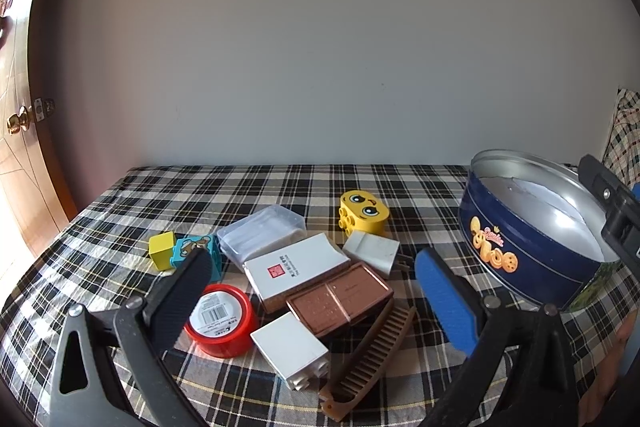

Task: Organize rigid objects

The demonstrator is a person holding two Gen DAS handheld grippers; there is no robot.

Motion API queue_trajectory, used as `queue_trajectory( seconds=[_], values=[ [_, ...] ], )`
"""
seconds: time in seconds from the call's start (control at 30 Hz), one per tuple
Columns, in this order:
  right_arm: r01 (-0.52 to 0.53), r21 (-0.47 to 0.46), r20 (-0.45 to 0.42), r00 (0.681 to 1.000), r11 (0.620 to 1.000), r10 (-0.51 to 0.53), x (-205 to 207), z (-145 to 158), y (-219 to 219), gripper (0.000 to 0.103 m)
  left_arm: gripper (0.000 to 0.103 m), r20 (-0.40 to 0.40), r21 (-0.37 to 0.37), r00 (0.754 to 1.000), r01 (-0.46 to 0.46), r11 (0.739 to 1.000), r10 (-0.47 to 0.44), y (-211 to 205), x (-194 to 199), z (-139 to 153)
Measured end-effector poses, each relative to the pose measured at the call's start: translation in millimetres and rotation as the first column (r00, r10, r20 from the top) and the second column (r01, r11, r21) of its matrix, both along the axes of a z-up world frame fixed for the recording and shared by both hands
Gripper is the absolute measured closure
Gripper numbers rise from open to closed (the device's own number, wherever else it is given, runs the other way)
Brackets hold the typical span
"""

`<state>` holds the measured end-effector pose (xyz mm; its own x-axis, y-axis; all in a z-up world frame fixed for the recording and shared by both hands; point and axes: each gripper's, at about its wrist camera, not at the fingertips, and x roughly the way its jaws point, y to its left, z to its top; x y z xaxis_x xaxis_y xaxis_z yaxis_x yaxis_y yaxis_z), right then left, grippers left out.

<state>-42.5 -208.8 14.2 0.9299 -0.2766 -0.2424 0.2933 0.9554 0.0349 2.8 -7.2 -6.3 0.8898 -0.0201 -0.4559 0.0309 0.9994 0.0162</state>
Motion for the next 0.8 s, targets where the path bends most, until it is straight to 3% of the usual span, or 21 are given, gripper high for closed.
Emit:
queue_trajectory(
  seconds=[0.27, 0.47, 0.8],
  values=[
    [-0.035, -0.003, 0.004, 0.999, 0.999, 0.035, -1.1, 0.4, 2.8, 0.001, 0.0, 0.037, 0.051, 0.997, -0.063, 0.997, 0.062, 4.9, -11.6, 2.5],
    [-0.077, -0.029, -0.006, 0.997, 0.997, 0.077, 0.2, 0.5, 11.4, 0.001, 0.0, 0.008, -0.01, 0.995, -0.099, 0.995, 0.099, 21.0, -11.5, 1.6],
    [-0.084, -0.035, -0.004, 0.996, 0.996, 0.084, -1.0, 0.8, 13.3, 0.001, 0.0, 0.007, 0.001, 0.995, -0.102, 0.995, 0.102, 21.0, -10.4, 1.5]
  ],
)
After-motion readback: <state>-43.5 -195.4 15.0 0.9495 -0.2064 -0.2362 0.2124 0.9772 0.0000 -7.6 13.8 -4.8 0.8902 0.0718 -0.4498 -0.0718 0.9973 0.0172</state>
